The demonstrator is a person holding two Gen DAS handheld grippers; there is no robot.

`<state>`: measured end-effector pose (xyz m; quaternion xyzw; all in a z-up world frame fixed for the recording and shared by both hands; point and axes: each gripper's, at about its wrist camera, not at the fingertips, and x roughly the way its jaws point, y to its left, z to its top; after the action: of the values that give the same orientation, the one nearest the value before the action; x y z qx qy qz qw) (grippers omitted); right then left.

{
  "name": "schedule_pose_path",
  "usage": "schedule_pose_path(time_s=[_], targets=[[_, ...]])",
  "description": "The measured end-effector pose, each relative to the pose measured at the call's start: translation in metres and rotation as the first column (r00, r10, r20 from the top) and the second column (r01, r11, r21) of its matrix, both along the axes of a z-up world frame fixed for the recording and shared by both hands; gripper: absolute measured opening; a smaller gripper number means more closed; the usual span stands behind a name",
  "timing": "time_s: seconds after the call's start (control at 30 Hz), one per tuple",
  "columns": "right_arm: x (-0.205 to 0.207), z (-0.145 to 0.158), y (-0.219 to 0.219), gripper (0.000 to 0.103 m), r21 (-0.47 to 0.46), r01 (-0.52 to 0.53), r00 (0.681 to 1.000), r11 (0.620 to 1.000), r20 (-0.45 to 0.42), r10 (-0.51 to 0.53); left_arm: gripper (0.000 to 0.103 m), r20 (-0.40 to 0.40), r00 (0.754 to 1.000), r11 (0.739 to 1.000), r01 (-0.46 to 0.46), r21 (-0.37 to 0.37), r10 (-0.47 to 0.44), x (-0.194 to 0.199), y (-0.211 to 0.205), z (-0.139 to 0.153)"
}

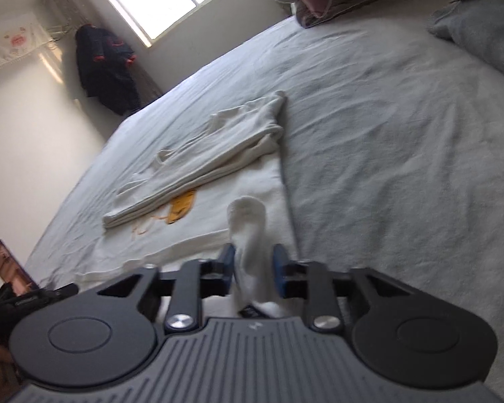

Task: Fold clothes

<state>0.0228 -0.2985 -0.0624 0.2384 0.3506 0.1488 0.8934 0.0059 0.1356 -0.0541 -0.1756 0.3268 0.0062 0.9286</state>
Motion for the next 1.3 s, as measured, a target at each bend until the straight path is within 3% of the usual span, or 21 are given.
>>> schedule_pose_path(time_s=[0.1, 0.23, 0.67, 0.97, 1.17, 1.3], targets=[[0.004, -0.001, -0.010, 0.012, 0.050, 0.037, 0.999, 0.998, -0.011, -0.037, 0.016, 0.010, 1.000, 0.999, 0.003, 0.039, -0.004, -0.002, -0.005, 0.001], [-0.004, 0.005, -0.004, 0.012, 0.016, 0.026, 0.999, 1.000, 0.018, -0.027, 0.010, 0.036, 0.999, 0.998, -0.005, 0.062, 0.003, -0.003, -0.014, 0.006], [-0.017, 0.033, 0.010, 0.008, -0.008, 0.057, 0.985, 0.998, 0.161, -0.055, 0.007, 0.148, 0.989, 1.000, 0.003, -0.025, 0.001, -0.019, -0.008, 0.027], [0.020, 0.055, 0.019, 0.007, -0.027, 0.069, 0.973, 0.997, 0.221, -0.061, 0.007, 0.180, 0.983, 0.998, -0.029, -0.053, 0.038, 0.017, 0.000, 0.053], [0.051, 0.040, 0.018, 0.007, -0.062, 0.093, 0.974, 0.994, 0.215, -0.077, 0.007, 0.200, 0.978, 0.999, -0.049, -0.008, 0.050, 0.046, -0.006, 0.039], [0.067, 0.025, 0.017, 0.007, -0.098, 0.090, 0.977, 0.991, 0.202, -0.068, 0.007, 0.151, 0.987, 0.997, -0.063, 0.036, 0.057, 0.068, -0.007, 0.015]])
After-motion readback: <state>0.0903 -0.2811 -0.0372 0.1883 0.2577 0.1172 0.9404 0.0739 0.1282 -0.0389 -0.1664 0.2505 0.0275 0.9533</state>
